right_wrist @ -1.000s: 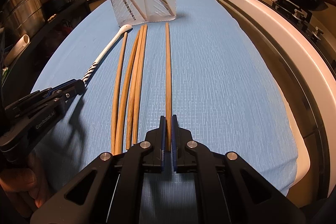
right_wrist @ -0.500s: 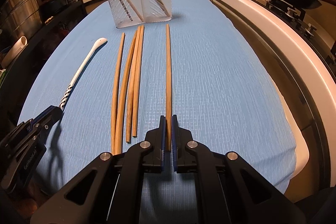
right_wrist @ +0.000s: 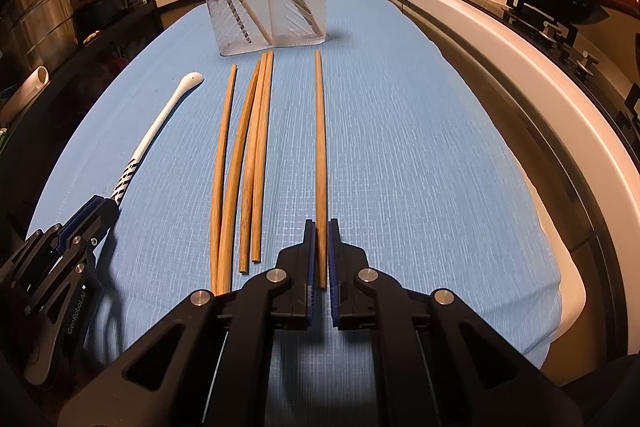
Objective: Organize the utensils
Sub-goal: 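Grasp the white striped spoon handle with the left tool while the right tool grasps a chopstick, then lift the spoon with the left tool while the right tool lifts its chopstick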
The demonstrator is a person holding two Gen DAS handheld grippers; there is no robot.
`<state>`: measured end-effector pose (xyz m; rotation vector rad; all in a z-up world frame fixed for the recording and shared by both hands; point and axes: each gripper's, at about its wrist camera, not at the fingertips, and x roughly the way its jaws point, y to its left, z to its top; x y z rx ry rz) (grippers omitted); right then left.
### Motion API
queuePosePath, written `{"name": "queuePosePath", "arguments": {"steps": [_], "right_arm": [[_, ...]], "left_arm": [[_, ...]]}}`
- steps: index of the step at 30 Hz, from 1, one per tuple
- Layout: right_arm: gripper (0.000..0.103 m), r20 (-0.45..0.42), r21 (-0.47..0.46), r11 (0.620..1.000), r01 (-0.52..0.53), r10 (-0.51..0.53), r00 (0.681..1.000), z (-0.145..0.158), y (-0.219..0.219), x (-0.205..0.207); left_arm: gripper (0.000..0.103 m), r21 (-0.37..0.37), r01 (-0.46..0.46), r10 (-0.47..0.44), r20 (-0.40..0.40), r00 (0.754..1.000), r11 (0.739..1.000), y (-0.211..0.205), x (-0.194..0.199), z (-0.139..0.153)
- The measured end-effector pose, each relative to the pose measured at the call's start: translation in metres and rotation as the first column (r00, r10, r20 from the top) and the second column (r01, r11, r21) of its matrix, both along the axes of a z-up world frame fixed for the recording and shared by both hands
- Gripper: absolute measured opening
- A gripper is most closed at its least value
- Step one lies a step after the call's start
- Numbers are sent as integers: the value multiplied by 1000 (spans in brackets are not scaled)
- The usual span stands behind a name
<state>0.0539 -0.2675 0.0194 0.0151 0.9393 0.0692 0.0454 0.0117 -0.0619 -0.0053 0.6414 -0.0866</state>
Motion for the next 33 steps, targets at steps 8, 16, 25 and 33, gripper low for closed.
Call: {"name": "queuePosePath", "arguments": {"steps": [8, 16, 25, 33], "right_arm": [[7, 5, -7, 1000, -1, 1, 1000, 0, 0, 0], [7, 18, -12, 1000, 4, -4, 1000, -1, 1, -1], [5, 42, -24, 1000, 10, -9, 999, -2, 2, -3], [5, 60, 0, 1000, 16, -15, 998, -4, 1, -2]], "left_arm": [[13, 16, -11, 11, 32, 999, 1000, -2, -2, -3], [14, 14, -17, 16, 69, 997, 1000, -2, -7, -6], [13, 16, -27, 25, 105, 994, 999, -4, -10, -8], [11, 8, -15, 15, 89, 996, 1000, -3, -9, -7]]}}
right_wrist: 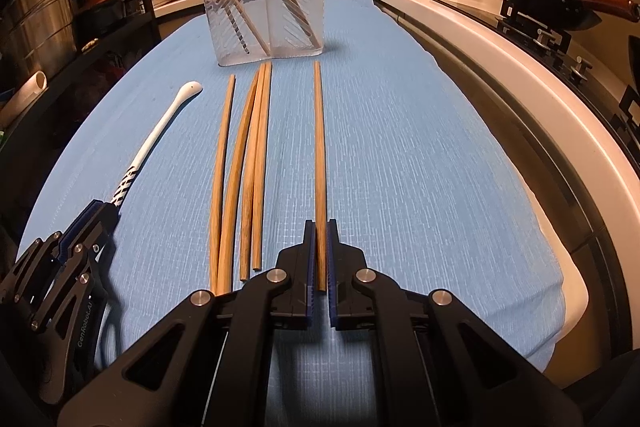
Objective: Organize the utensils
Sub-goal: 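Lift the spoon with the left tool while the right tool lifts its chopstick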
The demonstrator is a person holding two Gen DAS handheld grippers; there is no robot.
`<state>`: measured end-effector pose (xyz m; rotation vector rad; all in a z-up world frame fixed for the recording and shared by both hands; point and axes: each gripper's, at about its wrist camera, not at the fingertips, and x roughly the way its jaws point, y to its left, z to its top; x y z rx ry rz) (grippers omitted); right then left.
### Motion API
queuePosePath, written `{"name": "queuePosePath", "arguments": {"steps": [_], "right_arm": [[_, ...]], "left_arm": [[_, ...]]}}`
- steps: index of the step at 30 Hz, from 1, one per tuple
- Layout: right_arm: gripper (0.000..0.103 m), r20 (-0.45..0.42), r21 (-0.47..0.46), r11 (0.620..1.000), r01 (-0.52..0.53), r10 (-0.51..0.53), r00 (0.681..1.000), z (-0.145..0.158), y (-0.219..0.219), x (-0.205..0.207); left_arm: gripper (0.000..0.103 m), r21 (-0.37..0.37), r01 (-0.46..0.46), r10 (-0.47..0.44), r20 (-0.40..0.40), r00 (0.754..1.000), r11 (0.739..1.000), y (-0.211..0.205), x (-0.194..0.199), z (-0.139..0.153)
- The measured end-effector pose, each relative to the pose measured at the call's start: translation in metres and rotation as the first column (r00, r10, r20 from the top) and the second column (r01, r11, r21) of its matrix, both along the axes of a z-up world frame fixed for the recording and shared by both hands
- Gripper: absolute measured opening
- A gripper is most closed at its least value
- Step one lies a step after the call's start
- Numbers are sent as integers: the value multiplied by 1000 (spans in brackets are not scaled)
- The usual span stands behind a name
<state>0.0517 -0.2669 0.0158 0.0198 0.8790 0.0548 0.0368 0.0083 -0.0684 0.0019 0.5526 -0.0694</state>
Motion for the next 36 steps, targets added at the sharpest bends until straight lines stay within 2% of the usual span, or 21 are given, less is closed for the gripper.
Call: {"name": "queuePosePath", "arguments": {"steps": [11, 24, 36], "right_arm": [[5, 59, 19, 1000, 15, -16, 998, 10, -4, -3], [5, 204, 43, 999, 31, -39, 978, 52, -16, -13], [5, 316, 45, 999, 30, -42, 948, 94, -26, -7]], "left_arm": [[10, -25, 13, -13, -21, 1000, 1000, 6, 0, 8], [10, -3, 60, -59, 128, 990, 998, 3, -15, 61], [10, 34, 61, -67, 230, 971, 998, -1, 8, 110]]}}
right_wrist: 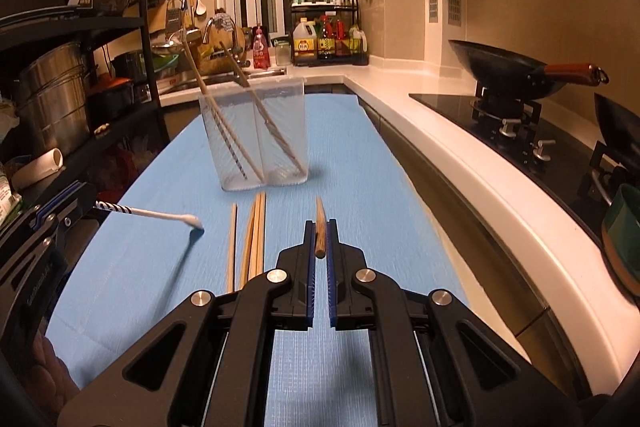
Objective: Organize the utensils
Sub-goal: 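Lift the spoon with the left tool while the right tool lifts its chopstick, then carry the spoon and chopstick over the clear container with both tools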
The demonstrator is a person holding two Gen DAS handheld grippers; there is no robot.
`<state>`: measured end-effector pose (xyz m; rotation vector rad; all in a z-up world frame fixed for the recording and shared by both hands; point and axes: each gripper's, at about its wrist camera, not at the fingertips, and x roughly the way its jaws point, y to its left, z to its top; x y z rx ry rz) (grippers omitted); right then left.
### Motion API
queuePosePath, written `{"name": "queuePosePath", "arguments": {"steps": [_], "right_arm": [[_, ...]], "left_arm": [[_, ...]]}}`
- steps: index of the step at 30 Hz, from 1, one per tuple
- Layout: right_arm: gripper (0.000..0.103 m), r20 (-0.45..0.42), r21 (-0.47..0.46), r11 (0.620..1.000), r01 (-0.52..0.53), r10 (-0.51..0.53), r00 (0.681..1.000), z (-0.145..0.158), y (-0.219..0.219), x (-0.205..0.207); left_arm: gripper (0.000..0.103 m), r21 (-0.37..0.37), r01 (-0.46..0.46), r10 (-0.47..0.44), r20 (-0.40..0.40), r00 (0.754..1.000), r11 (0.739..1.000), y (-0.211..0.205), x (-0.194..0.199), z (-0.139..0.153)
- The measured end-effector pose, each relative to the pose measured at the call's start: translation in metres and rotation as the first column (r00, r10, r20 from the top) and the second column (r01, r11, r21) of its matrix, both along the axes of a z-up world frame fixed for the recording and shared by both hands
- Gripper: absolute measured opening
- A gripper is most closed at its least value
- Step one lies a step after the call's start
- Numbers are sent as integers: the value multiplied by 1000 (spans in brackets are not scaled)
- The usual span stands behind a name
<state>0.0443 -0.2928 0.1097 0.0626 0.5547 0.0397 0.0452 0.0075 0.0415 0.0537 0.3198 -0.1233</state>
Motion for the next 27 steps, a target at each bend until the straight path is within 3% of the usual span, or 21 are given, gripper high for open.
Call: {"name": "queuePosePath", "arguments": {"steps": [6, 12, 21, 27], "right_arm": [[5, 25, -7, 1000, -12, 12, 1000, 23, -3, 12], [5, 13, -21, 999, -35, 35, 999, 42, -6, 30], [5, -119, -4, 994, -111, 110, 987, 76, -20, 56], [5, -143, -29, 992, -123, 118, 983, 88, -18, 66]], "left_arm": [[10, 13, 5, -6, 37, 999, 1000, -3, 20, 25], [9, 8, 1, -1, 25, 1000, 1000, -4, 42, 40], [9, -26, 11, -11, 15, 1000, 1000, -1, 54, 61], [6, -50, 22, -22, -8, 1000, 999, 2, 61, 64]]}}
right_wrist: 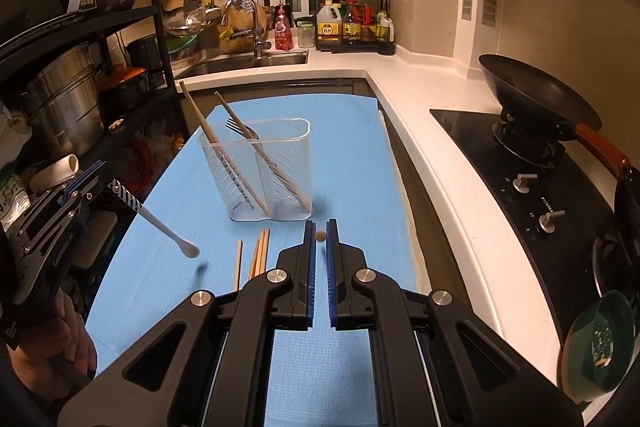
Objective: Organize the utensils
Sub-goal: 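Carry the spoon and chopstick over the clear container with both tools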
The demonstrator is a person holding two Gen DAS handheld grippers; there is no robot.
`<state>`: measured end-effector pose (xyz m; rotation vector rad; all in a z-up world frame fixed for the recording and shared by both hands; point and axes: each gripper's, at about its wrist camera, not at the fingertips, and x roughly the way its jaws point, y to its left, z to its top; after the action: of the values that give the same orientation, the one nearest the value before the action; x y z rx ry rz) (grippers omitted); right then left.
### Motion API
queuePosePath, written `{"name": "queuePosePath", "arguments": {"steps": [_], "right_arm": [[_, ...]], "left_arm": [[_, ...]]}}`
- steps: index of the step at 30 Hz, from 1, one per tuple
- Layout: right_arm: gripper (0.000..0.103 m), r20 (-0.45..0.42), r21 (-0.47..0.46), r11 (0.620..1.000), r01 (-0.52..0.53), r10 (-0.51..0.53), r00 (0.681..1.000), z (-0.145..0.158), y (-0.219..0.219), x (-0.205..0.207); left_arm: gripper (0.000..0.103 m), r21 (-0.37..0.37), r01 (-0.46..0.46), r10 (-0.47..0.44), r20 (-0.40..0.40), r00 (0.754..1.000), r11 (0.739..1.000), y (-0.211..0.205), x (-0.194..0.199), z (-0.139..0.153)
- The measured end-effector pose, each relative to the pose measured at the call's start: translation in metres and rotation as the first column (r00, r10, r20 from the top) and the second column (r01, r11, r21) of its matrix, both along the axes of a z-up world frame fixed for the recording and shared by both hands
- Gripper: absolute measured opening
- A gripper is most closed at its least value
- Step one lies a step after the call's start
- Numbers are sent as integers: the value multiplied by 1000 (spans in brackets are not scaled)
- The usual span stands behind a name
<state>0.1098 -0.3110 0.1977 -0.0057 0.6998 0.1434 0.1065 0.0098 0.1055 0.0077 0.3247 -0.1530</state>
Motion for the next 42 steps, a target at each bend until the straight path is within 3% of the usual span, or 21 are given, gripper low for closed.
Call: {"name": "queuePosePath", "arguments": {"steps": [12, 20, 31, 36, 42], "right_arm": [[5, 12, -16, 1000, -9, 9, 1000, 10, 8, 10], [5, 32, -30, 999, -14, 15, 999, 37, 11, 21], [5, 15, -10, 998, -65, 66, 998, 85, 25, 52], [5, 31, -11, 996, -91, 91, 995, 115, 32, 71], [5, 77, 11, 995, -103, 102, 992, 160, 35, 97]], "left_arm": [[5, -10, 34, -34, -30, 999, 999, 4, 8, 13], [5, -14, 34, -35, -62, 997, 999, 6, 19, 28], [5, 2, 73, -72, -144, 987, 997, -1, 46, 72], [5, -27, 89, -93, -186, 978, 996, -2, 66, 100], [5, -57, 107, -115, -167, 979, 993, -2, 91, 145]]}}
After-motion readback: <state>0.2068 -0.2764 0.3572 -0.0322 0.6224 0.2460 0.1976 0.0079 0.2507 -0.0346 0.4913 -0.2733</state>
